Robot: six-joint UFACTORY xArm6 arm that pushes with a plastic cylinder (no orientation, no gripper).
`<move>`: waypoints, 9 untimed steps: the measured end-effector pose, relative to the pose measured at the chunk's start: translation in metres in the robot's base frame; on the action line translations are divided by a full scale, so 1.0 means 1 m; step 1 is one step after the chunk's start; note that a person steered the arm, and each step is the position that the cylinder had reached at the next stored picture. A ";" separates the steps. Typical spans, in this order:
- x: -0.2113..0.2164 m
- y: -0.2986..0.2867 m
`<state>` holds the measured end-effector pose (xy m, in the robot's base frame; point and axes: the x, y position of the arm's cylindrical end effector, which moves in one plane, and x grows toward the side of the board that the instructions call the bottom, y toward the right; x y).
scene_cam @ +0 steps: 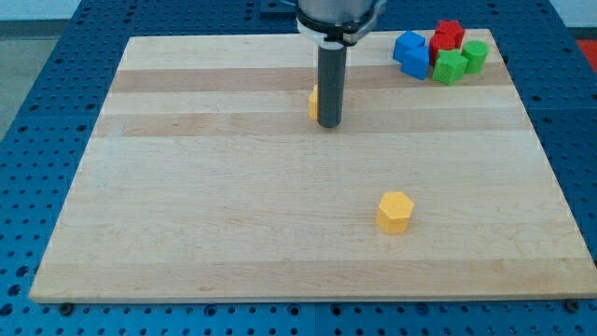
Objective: Push yellow hexagon above yellow heart
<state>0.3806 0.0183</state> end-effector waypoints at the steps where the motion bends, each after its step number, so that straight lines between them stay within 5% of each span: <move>1: -0.007 -0.013; 9: -0.125 -0.015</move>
<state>0.2558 0.0033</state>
